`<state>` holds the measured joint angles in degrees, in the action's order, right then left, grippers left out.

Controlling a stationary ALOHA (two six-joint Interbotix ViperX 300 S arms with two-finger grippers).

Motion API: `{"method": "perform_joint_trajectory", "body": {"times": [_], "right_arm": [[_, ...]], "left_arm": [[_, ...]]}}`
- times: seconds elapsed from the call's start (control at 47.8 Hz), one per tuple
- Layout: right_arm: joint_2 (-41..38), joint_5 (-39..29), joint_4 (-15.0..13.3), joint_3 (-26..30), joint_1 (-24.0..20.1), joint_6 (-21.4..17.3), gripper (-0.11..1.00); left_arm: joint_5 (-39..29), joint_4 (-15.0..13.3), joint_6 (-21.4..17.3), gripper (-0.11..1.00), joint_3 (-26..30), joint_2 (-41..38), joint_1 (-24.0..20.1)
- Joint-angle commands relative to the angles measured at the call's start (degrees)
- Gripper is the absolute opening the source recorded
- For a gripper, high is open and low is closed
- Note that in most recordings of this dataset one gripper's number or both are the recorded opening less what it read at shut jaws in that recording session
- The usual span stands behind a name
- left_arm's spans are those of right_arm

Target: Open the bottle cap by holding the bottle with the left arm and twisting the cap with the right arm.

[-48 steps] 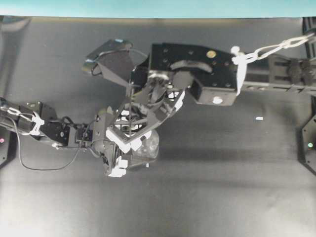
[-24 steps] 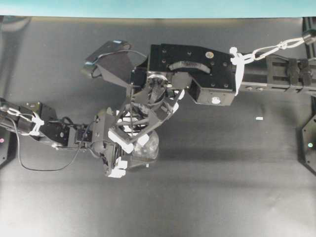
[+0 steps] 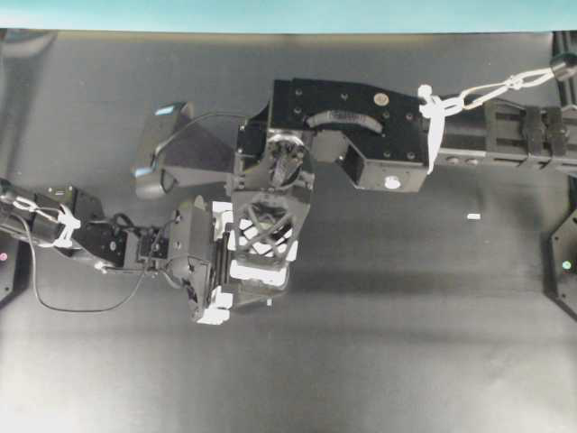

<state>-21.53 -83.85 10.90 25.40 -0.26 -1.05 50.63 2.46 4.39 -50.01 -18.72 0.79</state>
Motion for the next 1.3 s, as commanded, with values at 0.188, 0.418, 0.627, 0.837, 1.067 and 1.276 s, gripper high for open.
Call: {"method": "perform_joint_trajectory", "body": {"times": [0.188, 0.418, 0.627, 0.837, 1.067, 1.276], "right_arm": [[0.2, -1.4, 0.1, 0.7, -0.3, 16.4, 0.38], [0.2, 0.5, 0.4, 0.5, -1.0, 31.1, 0.38], [0.2, 1.1, 0.4, 0.4, -1.2, 37.4, 0.38], [0.3, 1.7, 0.4, 0.3, -1.5, 37.2, 0.38], [0.4, 1.8, 0.1, 0.1, -1.6, 34.9, 0.38], [0.7, 2.5, 0.1, -0.2, -1.6, 33.1, 0.38]], "left_arm": [[-0.1, 0.2, 0.1, 0.82, 0.5, 0.1, 0.1], [-0.1, 0.1, 0.1, 0.82, 0.6, 0.1, 0.3], [-0.1, 0.1, 0.2, 0.82, 0.6, 0.1, 0.4], [-0.1, 0.1, 0.2, 0.82, 0.6, 0.1, 0.4], [-0.4, 0.2, 0.2, 0.82, 0.5, 0.1, 0.4], [-1.0, 0.2, 0.2, 0.82, 0.8, 0.1, 0.6]]}}
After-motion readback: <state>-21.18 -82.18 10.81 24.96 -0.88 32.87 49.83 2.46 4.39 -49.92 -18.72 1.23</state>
